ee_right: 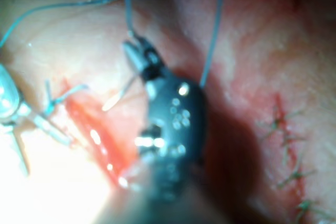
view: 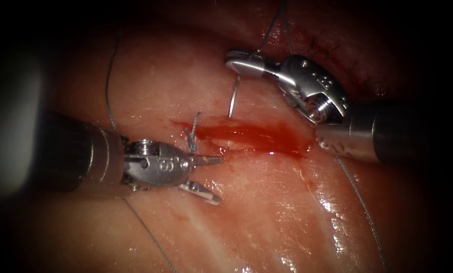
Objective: Wound Closure
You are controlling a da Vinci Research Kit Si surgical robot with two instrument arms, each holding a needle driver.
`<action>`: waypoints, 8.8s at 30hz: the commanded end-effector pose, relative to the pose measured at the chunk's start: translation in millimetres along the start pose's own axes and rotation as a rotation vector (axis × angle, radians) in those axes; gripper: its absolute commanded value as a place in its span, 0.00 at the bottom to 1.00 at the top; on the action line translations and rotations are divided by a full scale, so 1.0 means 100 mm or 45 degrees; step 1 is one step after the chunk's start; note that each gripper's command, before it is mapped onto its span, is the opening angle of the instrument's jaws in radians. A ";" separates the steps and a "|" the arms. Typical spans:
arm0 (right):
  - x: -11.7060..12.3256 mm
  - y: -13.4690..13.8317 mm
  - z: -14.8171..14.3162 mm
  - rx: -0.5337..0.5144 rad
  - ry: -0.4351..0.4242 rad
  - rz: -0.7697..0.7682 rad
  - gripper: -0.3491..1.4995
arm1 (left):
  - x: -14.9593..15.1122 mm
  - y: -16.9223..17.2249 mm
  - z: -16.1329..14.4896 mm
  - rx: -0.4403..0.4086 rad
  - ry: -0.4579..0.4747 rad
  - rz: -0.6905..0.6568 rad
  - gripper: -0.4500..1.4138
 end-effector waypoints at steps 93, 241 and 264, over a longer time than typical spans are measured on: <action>-0.022 -0.037 -0.075 0.102 -0.087 0.321 0.91 | 0.024 0.000 0.029 0.129 0.390 0.817 0.21; 0.016 -0.056 -0.027 -0.331 -0.130 0.120 0.00 | 0.074 0.064 -0.076 0.033 0.372 0.457 0.75; 0.039 -0.099 0.006 -0.247 -0.056 -0.995 0.00 | 0.025 -0.054 -0.011 -0.127 0.179 0.162 0.16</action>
